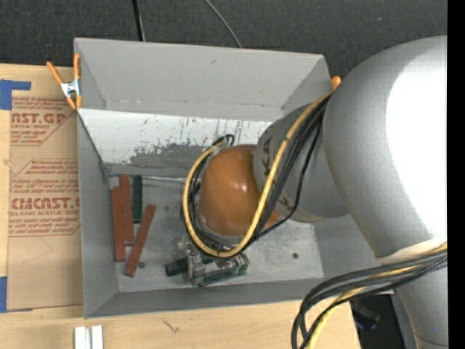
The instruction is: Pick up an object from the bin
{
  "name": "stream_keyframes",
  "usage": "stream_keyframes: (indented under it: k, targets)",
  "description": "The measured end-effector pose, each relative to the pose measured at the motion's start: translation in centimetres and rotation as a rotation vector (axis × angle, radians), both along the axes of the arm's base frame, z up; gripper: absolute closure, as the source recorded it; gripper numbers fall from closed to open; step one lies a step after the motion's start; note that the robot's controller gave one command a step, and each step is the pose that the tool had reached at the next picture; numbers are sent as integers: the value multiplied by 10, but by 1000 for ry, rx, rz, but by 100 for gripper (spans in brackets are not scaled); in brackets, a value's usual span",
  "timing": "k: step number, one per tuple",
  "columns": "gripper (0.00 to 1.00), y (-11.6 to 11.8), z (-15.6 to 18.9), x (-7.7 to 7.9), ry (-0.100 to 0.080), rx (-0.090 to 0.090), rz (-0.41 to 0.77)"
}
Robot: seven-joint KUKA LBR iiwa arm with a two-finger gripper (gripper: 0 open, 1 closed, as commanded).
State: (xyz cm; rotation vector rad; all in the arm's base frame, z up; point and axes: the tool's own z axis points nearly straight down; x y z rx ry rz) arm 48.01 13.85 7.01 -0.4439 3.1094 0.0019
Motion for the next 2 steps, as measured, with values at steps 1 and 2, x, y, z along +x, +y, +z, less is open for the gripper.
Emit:
stream_keyframes:
  k: [1, 2]
  targets:
    - [100, 0, 0, 0, 0, 0, 0]
    - [100, -26, 153, 0, -2, 0, 17]
